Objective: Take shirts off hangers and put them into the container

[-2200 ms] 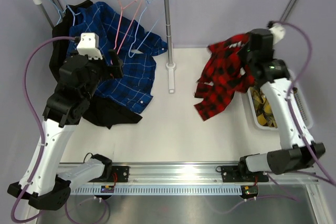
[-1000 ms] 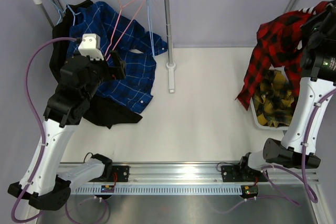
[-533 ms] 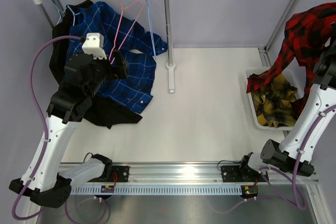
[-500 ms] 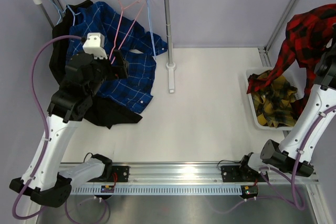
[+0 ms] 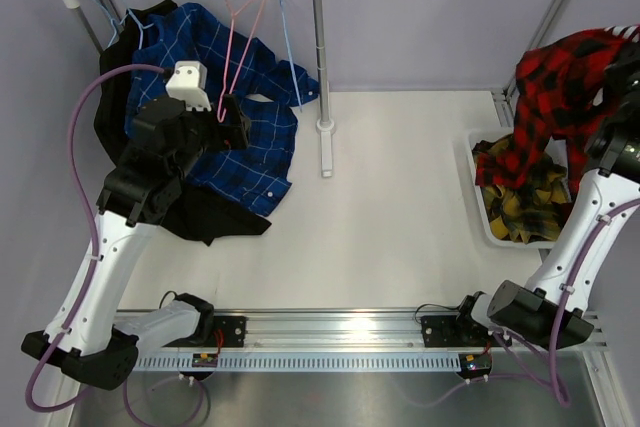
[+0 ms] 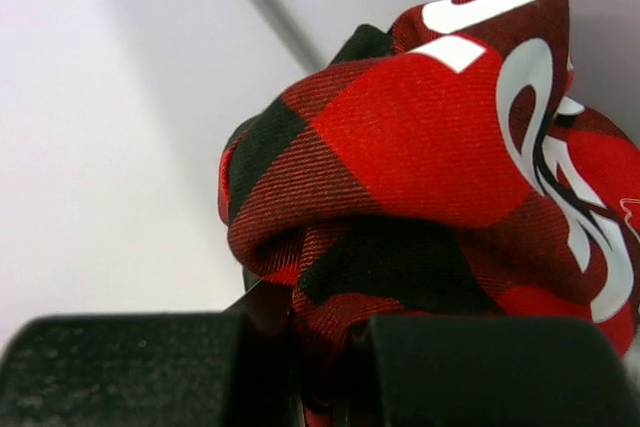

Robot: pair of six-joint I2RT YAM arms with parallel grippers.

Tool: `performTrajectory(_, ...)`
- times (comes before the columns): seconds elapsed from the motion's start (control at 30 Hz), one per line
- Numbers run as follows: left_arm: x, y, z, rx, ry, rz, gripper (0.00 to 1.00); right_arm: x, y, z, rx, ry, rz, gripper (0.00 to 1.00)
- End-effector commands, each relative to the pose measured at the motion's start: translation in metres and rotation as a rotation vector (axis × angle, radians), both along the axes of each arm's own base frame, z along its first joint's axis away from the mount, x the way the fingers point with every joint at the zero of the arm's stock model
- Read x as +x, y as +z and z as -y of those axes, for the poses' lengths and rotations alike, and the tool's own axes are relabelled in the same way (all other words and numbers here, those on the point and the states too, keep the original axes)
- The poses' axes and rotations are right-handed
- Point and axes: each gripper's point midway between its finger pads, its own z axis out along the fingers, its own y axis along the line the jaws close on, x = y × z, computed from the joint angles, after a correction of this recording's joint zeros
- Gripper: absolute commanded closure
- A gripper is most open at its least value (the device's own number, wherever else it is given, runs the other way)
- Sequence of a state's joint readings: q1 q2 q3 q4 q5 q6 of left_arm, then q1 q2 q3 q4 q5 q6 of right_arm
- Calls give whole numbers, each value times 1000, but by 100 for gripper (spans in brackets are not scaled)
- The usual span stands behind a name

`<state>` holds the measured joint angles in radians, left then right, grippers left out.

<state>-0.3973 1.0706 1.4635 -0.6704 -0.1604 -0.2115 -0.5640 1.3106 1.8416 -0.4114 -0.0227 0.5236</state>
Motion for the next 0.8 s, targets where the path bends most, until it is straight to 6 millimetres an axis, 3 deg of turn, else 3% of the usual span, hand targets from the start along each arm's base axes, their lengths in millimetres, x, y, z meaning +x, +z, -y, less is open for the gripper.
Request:
performTrajectory(0.0, 4, 15, 6, -35, -21, 46, 1, 17, -28, -20, 12, 150, 16, 100)
performTrajectory(0.03, 4, 14, 7, -38, -27, 45, 1, 13, -35, -26, 17, 162, 20, 100)
performTrajectory(0.07, 4, 13, 8, -37, -28, 42, 1, 19, -72, -24, 62, 165, -28, 100)
performTrajectory(0.13, 3, 11, 9, -37, -36, 39, 1, 15, -97, -27, 94, 156, -51, 100)
performTrajectory(0.17, 3, 10, 9, -38, -35, 36, 1, 16, -133, -20, 151, 121, -103, 100)
performTrajectory(0.23, 2, 9, 10, -43, -45, 32, 1, 11, -163, -15, 186, 79, -147, 100)
performTrajectory(0.27, 1, 7, 11, -44, -50, 27, 1, 8, -195, -7, 219, 29, -200, 100)
performTrajectory(0.33, -2, 7, 12, -49, -57, 28, 1, 2, -223, -1, 251, -21, -239, 100)
performTrajectory(0.37, -3, 6, 11, -49, -57, 28, 1, -4, -249, 7, 273, -82, -284, 100)
performTrajectory(0.53, -10, 2, 8, -48, -59, 27, 2, -27, -333, 25, 403, -265, -472, 100)
performTrajectory(0.6, -11, -1, 8, -47, -59, 24, 2, -31, -371, 26, 479, -302, -580, 100)
performTrajectory(0.67, -13, 1, 6, -47, -56, 32, 2, -36, -395, 23, 566, -336, -674, 100)
performTrajectory(0.7, -14, 1, 6, -46, -54, 34, 1, -36, -420, 23, 615, -351, -751, 100)
performTrajectory(0.77, -15, 1, 5, -47, -52, 37, 1, -37, -436, 21, 690, -385, -805, 100)
